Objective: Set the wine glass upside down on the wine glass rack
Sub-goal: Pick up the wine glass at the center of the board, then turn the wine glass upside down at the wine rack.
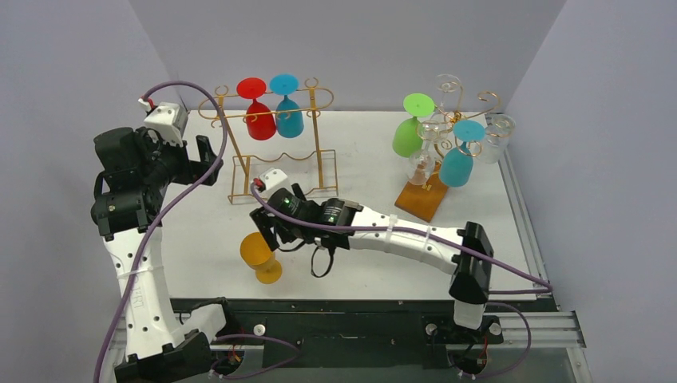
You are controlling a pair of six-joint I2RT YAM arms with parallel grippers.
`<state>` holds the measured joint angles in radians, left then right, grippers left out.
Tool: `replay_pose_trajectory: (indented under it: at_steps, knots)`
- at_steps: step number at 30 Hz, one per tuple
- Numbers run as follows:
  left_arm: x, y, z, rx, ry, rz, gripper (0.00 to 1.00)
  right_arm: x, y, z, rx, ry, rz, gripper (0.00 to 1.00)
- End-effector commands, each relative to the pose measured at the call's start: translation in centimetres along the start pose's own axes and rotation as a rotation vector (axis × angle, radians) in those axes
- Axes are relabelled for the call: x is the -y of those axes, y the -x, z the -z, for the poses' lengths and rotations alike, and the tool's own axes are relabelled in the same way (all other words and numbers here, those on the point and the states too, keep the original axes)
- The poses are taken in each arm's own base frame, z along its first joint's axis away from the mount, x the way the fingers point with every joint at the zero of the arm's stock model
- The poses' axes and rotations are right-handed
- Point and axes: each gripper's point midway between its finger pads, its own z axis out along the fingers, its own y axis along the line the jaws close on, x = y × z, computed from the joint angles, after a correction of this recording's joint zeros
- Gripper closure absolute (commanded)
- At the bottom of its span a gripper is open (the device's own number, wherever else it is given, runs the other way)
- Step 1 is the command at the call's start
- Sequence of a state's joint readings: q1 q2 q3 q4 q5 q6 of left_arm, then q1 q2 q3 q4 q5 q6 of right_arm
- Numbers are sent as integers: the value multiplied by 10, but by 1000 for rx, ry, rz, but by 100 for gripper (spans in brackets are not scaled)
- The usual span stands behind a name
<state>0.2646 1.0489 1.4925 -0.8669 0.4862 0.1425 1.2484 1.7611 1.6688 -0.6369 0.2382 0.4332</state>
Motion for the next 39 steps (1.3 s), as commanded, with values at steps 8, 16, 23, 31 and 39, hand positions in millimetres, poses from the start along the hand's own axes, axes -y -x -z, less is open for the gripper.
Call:
replay_pose_trajectory:
  at_steps: [8,16,23,31,39]
  knots:
    - [-17,-24,-1,-64,71,-41,2,-48,17,-29,-34,173,20,33]
    - [-15,-23,-1,-60,61,-41,1,-38,-14,-43,-128,149,47,46]
    - [-13,-22,4,-60,65,-46,0,-33,-31,-62,-169,144,42,76]
    - [1,-14,6,-49,1,-19,0,21,36,-13,40,66,-58,100]
    - [49,-15,16,-61,-258,4,11,101,132,98,499,-81,-186,100]
